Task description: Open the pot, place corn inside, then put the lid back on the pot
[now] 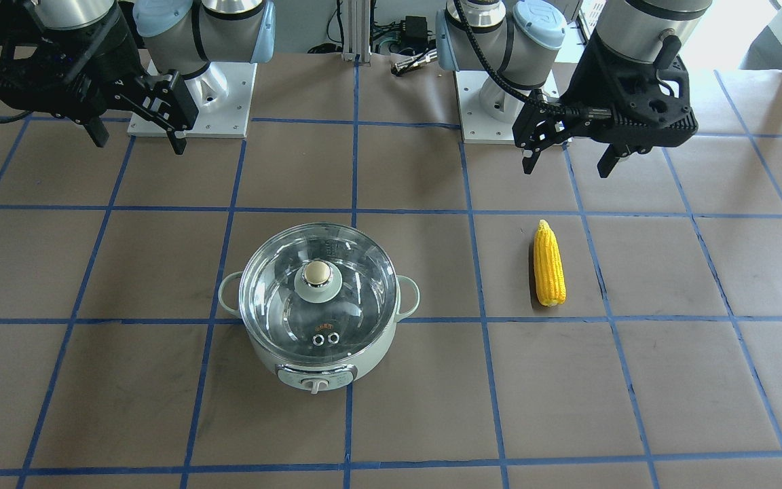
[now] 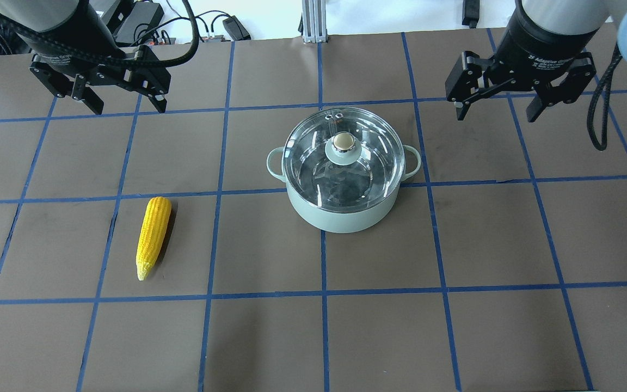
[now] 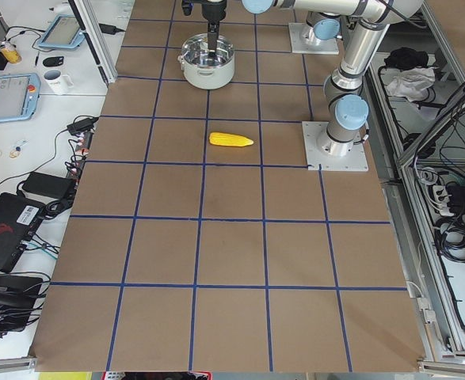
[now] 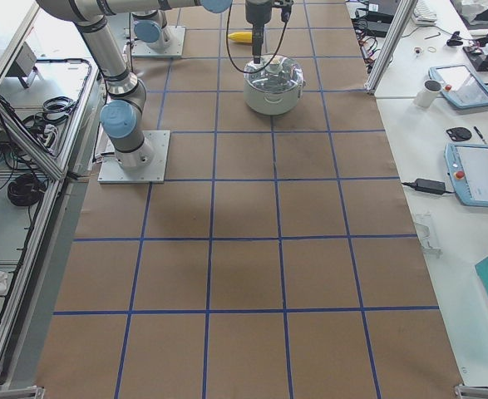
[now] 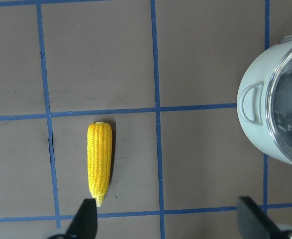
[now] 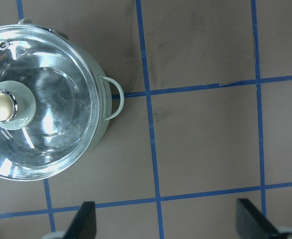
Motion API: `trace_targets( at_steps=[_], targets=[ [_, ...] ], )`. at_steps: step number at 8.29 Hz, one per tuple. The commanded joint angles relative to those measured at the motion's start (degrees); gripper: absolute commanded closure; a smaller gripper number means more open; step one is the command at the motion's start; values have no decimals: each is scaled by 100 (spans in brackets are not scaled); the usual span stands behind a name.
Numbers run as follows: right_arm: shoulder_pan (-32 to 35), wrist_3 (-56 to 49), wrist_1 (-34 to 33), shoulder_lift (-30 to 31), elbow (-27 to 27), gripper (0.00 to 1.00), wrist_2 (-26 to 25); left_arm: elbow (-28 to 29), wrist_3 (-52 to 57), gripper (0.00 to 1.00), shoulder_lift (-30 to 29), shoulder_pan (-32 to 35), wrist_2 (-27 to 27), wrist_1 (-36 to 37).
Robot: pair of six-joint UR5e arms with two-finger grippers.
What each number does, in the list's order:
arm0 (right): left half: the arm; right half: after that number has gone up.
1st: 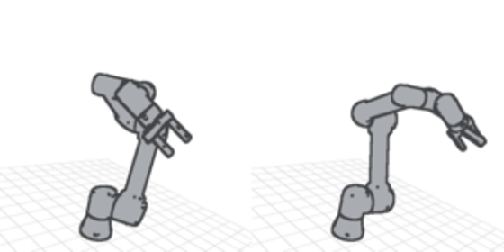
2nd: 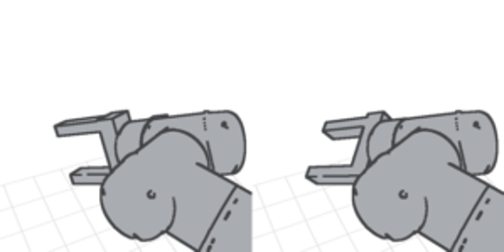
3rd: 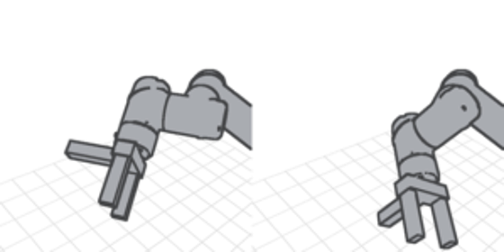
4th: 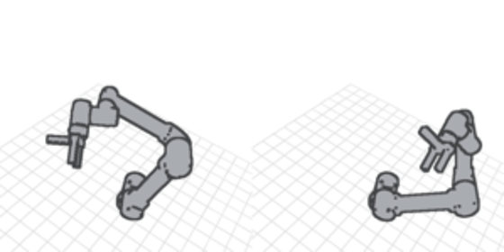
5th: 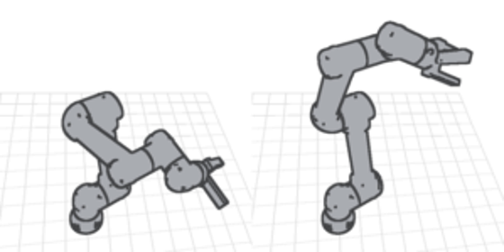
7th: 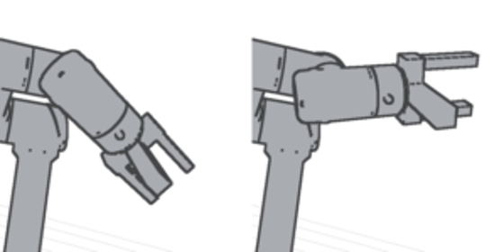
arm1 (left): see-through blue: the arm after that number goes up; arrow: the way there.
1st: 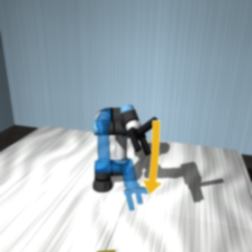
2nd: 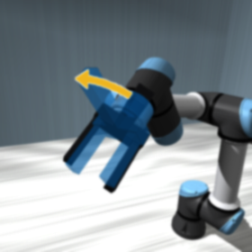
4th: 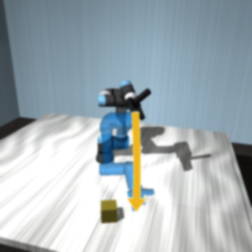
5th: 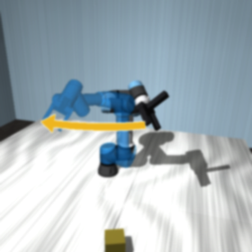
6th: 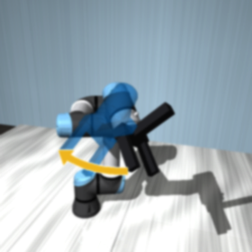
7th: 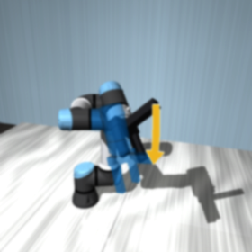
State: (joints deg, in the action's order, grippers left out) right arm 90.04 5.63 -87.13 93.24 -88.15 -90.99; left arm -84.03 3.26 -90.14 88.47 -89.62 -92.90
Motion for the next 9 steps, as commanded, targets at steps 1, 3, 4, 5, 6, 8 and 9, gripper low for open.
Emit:
trace_targets(
  at_steps=[1,3,4,5,6,8,9],
  targets=[
    [5,-114,-23,-51,0,0,2,-51,52,0,-64,-5,6,0],
    [5,-28,-136,-200,-35,0,20,-26,192,0,-195,-127,24,44],
    [75,68,-712,-540,-18,0,11,-78,367,0,-292,-311,15,296],
    [371,478,-1083,-900,43,0,81,-122,630,0,-337,-513,41,342],
    [844,1013,-1774,-1400,113,0,73,-409,937,1,-354,-758,50,421],
    [1602,2095,-2446,-2254,386,0,12,-1453,1402,1,-529,-1041,16,1925],
    [1875,2291,-2553,-2397,343,0,-128,-1945,1467,0,-748,-1138,24,2638]
  ],
)
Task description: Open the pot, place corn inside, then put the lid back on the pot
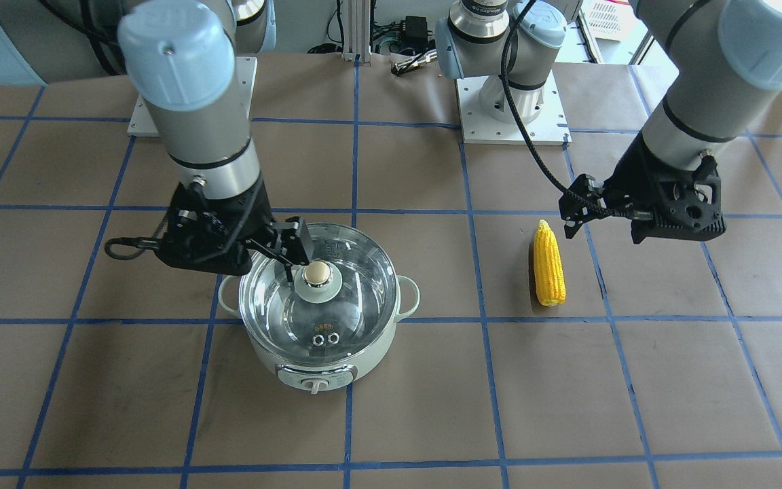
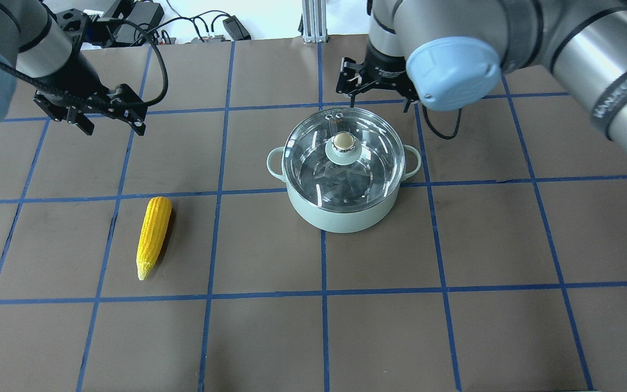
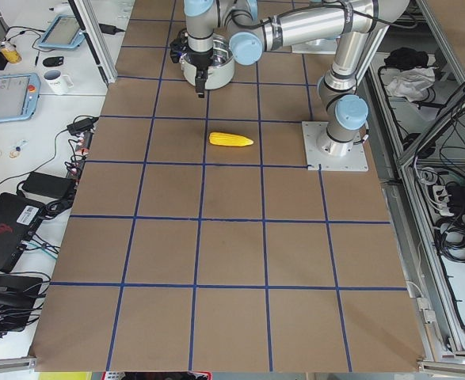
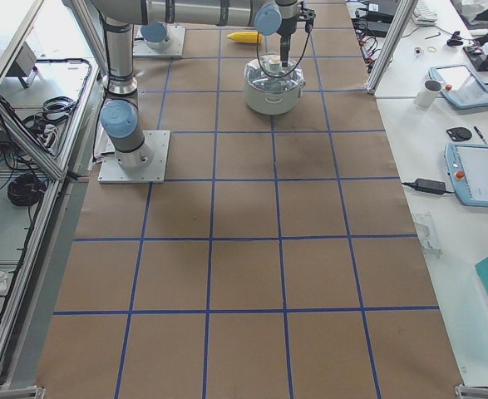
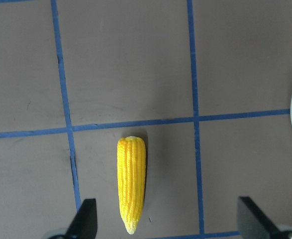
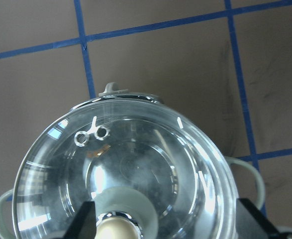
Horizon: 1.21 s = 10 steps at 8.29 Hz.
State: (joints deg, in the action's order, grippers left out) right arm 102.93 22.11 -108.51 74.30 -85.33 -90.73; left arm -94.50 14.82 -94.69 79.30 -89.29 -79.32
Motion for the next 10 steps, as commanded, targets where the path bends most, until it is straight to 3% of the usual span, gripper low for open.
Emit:
trace_targets(
  at_steps=[1,4,8,9,10],
  targets=[
    [640,663,-416,-539,25,0,-234,-1217,311,0,-514,-361,8,1583],
    [641,558,-390,-549,-80,1,-332,-1703,434,1,-1165,-407,-18,2163],
    [632,241,-258,-522,-212,14,-314,-2037,452,0,-1316,-407,-70,2211],
    [632,276,-258,-522,-212,43,-262,-2046,460,0,-1316,-407,-71,2202],
    [632,276,-267,-505,-186,58,-244,-2047,469,0,-1298,-407,-88,2202]
  ],
)
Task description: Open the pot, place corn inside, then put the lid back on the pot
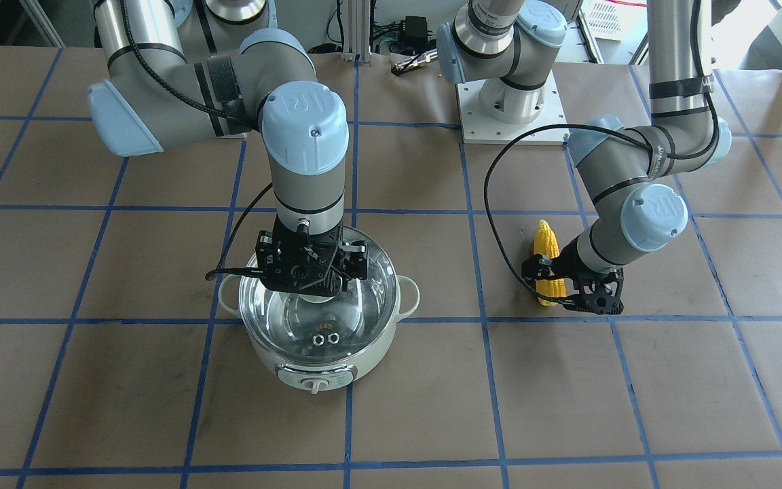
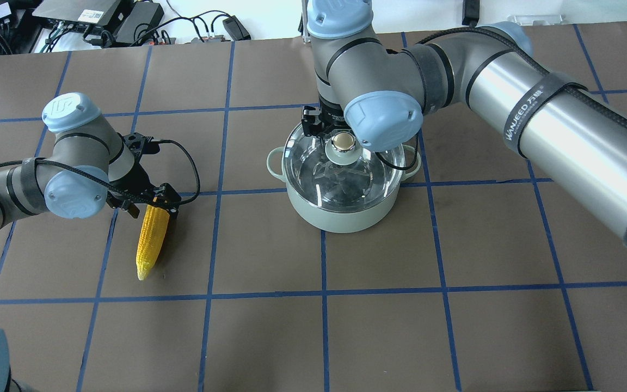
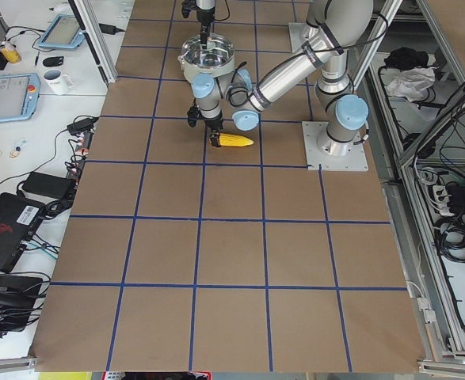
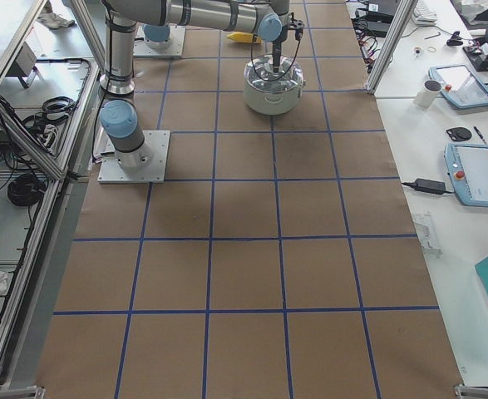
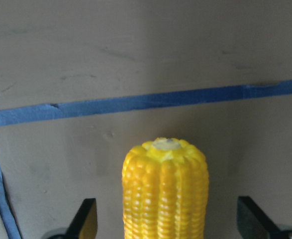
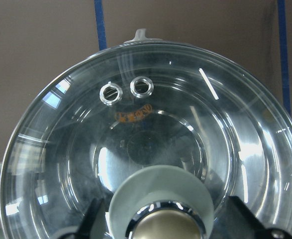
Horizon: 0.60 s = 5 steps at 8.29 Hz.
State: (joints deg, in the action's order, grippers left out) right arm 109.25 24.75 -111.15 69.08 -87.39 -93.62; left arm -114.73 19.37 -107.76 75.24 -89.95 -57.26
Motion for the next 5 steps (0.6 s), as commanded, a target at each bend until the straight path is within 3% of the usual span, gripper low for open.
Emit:
trace_targets(
  at_steps=[1,4,5],
  targets=[
    [-1,21,-3,17,11,66,55,-23,23,3,19,0,-31,-4],
    [-1,30,-3,17,11,71,55,-32,14,44,19,0,-110,-30],
    [-1,21,-3,26,11,71,46,-32,-3,69,80,0,-163,-39]
  ],
)
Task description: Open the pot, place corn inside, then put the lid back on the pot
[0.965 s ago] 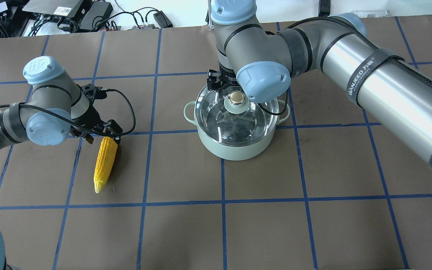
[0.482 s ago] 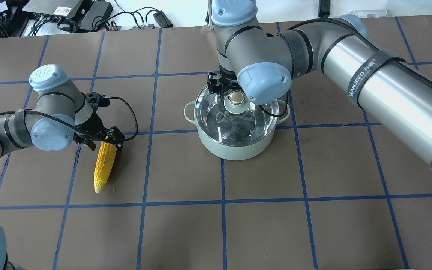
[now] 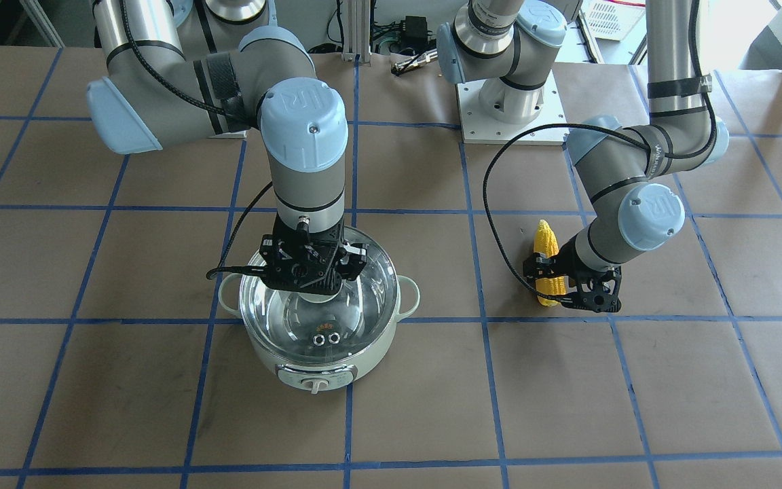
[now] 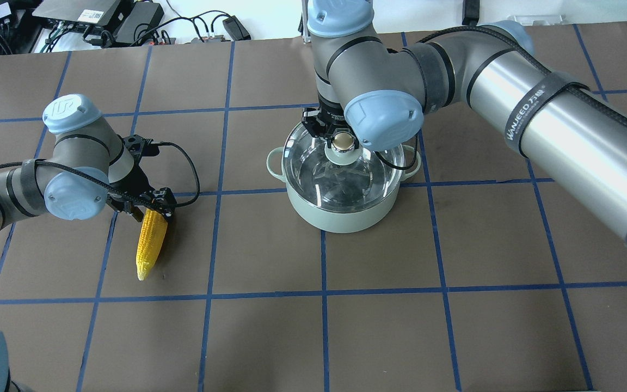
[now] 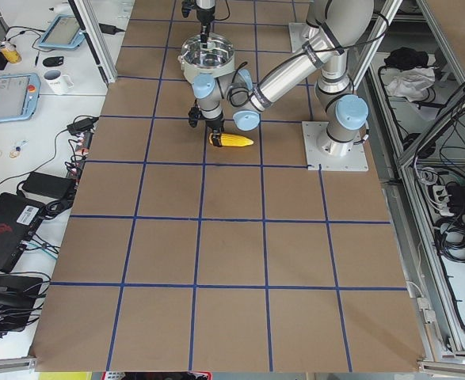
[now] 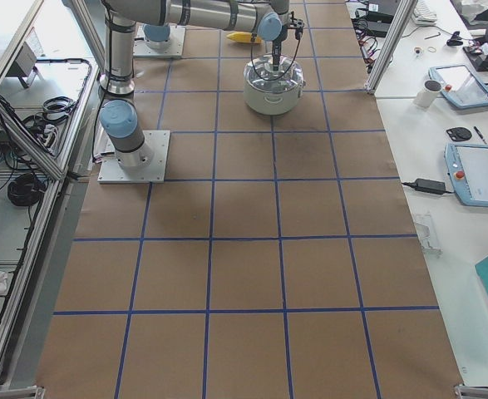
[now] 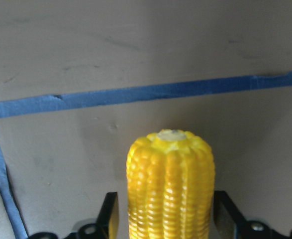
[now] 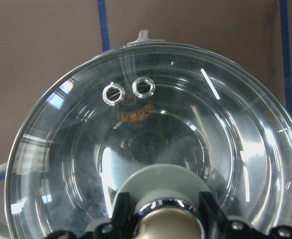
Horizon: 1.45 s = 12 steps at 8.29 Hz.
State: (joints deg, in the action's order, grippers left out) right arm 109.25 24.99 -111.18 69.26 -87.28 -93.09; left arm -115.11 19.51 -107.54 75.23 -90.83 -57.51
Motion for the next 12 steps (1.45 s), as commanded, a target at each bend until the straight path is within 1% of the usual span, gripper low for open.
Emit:
trace_targets(
  at_steps=[1,2,3,4,5,6,7,8,9,10,11,12],
  targets=[
    [-9,-3,26,70,18,74,-16,33,-43,74,119,9,-441,-41],
    [0,-11,96,444,70,74,1,76,-78,76,189,9,-775,-303],
    [0,-12,662,874,71,74,18,138,-157,93,329,9,-865,-723],
    [0,-12,964,1122,71,74,-7,330,-218,99,383,17,-866,-866],
    [0,-12,967,1090,53,74,-16,645,-471,100,461,70,-866,-1129],
    [0,-12,975,1038,62,76,10,1362,-787,100,384,88,-805,-1775],
    [0,-12,984,1046,62,78,10,2221,-1051,100,366,305,-744,-2582],
    [-130,-125,1002,1072,79,78,-34,3091,-1080,100,305,586,-552,-3165],
    [-410,-683,1124,1194,106,78,-69,3692,-1150,100,182,806,-559,-3701],
    [-979,-1193,1473,1439,106,78,-8,3985,-1333,100,77,1017,-489,-3820],
    [-1602,-2112,1824,1668,106,79,-16,3988,-1535,100,49,1350,-201,-3803],
    [-2200,-2886,2072,1783,88,80,1,3997,-1894,100,-3,1693,-155,-3777]
  ],
)
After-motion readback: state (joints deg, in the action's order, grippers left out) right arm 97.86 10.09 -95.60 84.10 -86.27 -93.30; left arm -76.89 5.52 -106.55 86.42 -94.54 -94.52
